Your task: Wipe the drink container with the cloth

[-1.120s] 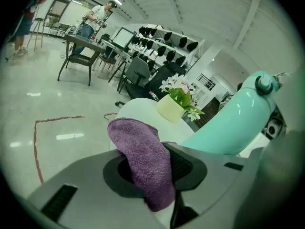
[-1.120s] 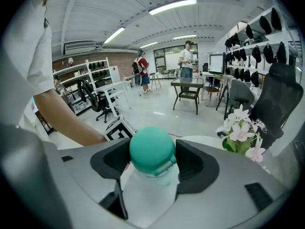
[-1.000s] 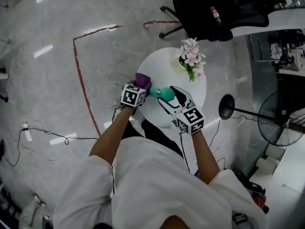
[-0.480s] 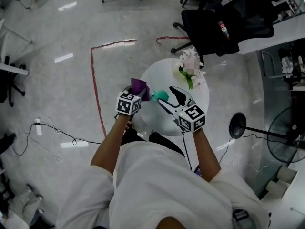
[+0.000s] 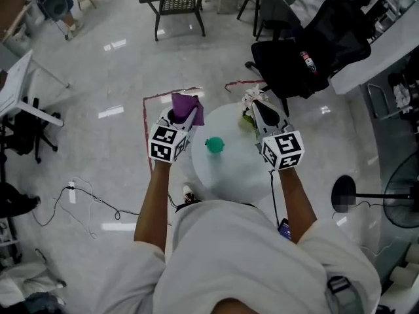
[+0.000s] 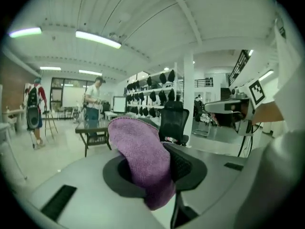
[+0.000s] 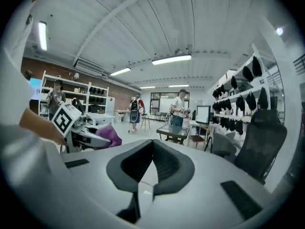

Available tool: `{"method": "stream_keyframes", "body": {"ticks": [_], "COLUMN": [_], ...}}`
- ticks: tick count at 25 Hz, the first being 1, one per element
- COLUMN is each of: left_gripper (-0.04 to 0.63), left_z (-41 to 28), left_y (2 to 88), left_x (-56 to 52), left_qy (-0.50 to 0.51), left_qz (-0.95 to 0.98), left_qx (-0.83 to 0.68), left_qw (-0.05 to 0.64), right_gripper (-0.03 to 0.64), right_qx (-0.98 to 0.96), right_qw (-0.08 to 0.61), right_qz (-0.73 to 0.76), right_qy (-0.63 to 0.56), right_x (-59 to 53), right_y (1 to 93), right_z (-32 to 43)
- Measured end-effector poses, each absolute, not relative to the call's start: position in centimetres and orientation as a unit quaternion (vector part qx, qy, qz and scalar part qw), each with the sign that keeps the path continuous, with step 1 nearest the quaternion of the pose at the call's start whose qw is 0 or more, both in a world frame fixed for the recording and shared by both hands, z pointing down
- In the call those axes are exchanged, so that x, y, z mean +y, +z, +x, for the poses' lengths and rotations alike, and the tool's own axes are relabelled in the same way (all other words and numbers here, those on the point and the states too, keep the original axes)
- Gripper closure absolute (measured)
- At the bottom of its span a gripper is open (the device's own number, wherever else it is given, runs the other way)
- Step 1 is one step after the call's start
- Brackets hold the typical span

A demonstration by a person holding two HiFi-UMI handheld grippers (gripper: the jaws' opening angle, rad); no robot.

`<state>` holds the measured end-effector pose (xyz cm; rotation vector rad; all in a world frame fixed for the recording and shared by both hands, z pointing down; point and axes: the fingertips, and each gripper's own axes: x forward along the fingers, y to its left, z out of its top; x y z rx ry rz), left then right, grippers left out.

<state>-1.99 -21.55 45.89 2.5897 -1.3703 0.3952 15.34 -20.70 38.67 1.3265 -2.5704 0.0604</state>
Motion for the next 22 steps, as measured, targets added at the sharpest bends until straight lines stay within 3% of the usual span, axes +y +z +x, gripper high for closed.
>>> {"method": "stream_keyframes", "body": {"ticks": [10,22], "left_gripper": [0.472,0.472], "left_z": [-1.0,-1.9], "left_y": [28.5,20.4], "left_x": [-20.6,-16.5], "left_qy": [0.07,0.058], "left_qz": [0.873,0.862], "left_qx": [-0.48,-0.483], "left_qw": [-0.058,-0.143], "right_gripper": [0.604,0.605], "right_qx": [-0.876,-0.873], "right_qw": [0.098,0.105], "right_qz": [0.462,0.451], "right_qy": [-0.1,-0.154], "right_x": [-20.7,-17.6], "right_y": [26.4,20.9], "right_z": [16.7,15.6]}}
